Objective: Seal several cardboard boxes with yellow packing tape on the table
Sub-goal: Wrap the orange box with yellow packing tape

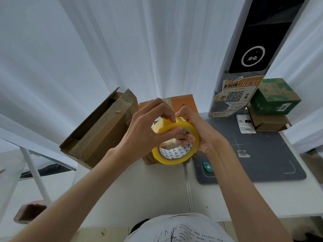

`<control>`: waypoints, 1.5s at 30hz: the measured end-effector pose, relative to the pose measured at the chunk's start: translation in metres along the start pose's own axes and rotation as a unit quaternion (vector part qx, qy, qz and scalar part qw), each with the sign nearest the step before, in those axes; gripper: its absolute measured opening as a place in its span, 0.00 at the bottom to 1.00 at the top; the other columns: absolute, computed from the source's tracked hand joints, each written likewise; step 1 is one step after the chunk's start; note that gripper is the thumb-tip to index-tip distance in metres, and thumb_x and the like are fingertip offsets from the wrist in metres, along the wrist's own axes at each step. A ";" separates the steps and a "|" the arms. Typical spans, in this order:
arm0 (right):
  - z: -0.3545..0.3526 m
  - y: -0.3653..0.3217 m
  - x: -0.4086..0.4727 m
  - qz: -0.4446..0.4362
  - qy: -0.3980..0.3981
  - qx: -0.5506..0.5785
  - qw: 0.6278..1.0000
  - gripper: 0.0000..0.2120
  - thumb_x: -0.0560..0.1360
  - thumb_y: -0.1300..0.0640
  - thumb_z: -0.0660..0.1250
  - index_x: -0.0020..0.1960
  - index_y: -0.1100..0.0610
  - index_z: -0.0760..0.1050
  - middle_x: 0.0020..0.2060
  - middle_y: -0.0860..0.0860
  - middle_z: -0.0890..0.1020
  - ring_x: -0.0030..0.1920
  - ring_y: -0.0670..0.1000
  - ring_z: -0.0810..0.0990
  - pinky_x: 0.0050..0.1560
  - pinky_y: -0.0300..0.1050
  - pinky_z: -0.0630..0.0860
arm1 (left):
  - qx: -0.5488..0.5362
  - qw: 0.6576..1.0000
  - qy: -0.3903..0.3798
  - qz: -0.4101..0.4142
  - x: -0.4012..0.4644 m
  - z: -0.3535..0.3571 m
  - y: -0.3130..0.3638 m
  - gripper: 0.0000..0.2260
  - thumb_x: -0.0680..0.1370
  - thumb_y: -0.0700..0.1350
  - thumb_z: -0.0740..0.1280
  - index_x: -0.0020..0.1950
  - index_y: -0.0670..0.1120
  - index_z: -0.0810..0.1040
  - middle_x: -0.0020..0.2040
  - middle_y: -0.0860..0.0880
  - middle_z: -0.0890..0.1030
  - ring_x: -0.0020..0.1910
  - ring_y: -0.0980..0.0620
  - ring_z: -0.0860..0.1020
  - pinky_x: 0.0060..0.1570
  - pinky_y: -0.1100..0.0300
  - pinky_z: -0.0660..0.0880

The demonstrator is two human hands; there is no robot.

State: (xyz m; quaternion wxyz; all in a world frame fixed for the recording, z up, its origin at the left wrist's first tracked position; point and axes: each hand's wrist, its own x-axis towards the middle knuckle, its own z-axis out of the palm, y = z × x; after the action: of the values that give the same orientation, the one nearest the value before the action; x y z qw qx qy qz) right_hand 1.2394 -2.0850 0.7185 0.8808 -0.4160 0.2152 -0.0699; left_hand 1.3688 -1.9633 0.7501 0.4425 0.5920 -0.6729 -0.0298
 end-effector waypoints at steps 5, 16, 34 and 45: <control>-0.003 -0.001 -0.001 -0.004 0.001 -0.014 1.000 0.12 0.70 0.53 0.67 0.30 0.57 0.73 0.21 0.50 0.68 0.19 0.45 0.63 0.26 0.38 0.63 | -0.003 1.000 -0.013 -0.002 0.000 0.001 -0.001 0.09 0.74 0.42 0.77 0.44 0.41 0.77 0.45 0.49 0.76 0.45 0.50 0.75 0.48 0.67 0.69; -0.002 0.013 -0.003 0.012 0.023 0.002 1.000 0.11 0.75 0.53 0.64 0.36 0.57 0.71 0.23 0.51 0.68 0.20 0.45 0.62 0.24 0.38 0.64 | -0.031 0.999 -0.010 -0.025 -0.014 0.009 -0.005 0.10 0.73 0.43 0.76 0.44 0.41 0.77 0.45 0.49 0.76 0.46 0.52 0.75 0.50 0.68 0.70; -0.003 0.010 -0.005 0.011 -0.029 0.008 0.999 0.15 0.66 0.47 0.70 0.30 0.57 0.73 0.21 0.49 0.68 0.19 0.44 0.62 0.25 0.38 0.64 | -0.003 0.996 -0.084 0.027 -0.005 0.001 0.000 0.09 0.80 0.48 0.69 0.52 0.49 0.69 0.48 0.52 0.74 0.48 0.53 0.73 0.49 0.61 0.72; 0.005 0.018 -0.005 0.011 -0.024 0.018 0.999 0.12 0.71 0.53 0.67 0.31 0.55 0.74 0.22 0.49 0.69 0.18 0.44 0.63 0.25 0.38 0.63 | -0.031 0.997 -0.066 -0.032 -0.015 -0.004 0.003 0.15 0.77 0.45 0.74 0.48 0.53 0.67 0.41 0.56 0.72 0.41 0.55 0.73 0.43 0.65 0.70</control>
State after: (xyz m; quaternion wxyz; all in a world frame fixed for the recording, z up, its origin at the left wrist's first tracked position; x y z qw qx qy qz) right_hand 1.2362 -2.0684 0.7092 0.8938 -0.3990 0.1974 -0.0542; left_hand 1.3674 -1.9484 0.7455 0.4140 0.5955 -0.6805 -0.1041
